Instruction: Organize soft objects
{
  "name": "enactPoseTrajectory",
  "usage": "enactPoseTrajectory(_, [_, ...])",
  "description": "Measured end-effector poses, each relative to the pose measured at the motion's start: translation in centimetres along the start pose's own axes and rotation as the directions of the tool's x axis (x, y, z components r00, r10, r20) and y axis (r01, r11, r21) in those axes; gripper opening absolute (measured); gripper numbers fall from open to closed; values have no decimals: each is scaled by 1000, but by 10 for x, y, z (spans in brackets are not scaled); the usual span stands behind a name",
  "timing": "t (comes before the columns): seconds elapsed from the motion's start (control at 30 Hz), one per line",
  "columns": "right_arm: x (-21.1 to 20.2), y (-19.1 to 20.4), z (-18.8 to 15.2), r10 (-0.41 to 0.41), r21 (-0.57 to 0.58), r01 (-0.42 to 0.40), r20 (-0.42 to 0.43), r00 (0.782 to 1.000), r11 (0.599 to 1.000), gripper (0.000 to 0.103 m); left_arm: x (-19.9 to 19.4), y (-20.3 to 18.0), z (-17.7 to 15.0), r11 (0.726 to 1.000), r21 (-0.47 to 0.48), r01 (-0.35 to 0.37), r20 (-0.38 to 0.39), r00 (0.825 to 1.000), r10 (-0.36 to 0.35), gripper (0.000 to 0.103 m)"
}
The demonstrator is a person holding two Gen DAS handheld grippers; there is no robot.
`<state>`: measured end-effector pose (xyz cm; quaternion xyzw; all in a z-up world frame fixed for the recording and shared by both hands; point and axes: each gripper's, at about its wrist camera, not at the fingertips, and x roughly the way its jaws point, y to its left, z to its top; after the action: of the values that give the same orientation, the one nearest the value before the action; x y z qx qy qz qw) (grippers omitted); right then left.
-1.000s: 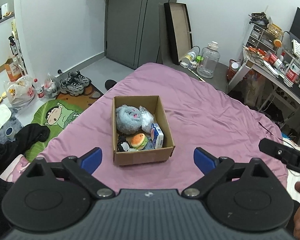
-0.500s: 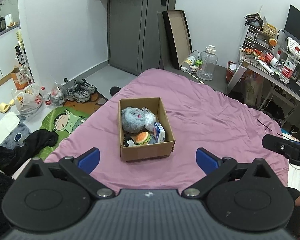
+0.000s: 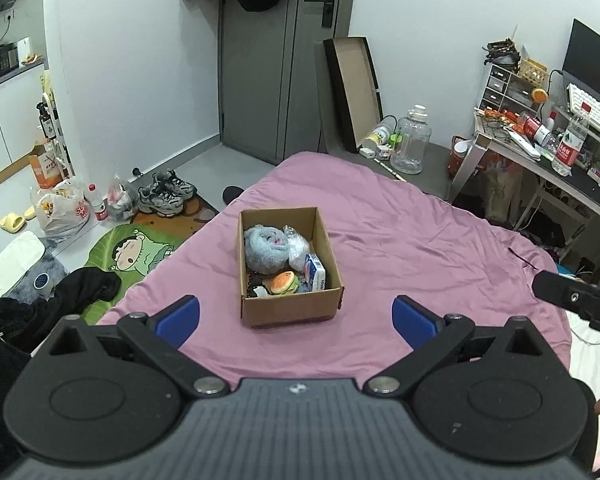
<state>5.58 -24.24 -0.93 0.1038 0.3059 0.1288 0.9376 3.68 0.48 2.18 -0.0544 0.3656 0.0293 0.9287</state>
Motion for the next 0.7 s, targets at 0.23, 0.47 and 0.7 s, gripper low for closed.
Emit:
enactPoseTrajectory(0.23, [-7,-3,-3,-36,-23,36,0,999,999,103,-4,-11,-7,1000,10,11,-11,1000,-11,102])
enactPoseTrajectory(0.47, [-7,-7,-3,-29,-19,29,-1,1000,999,103,-10,-11,-6,1000,10,1,2,1000,-1,102])
enactPoseTrajectory(0.7, [-4,-17,-6,-38,7,38,-17,999,999,103,-4,-8,-5,1000,1,2,-9,1000,-2,102])
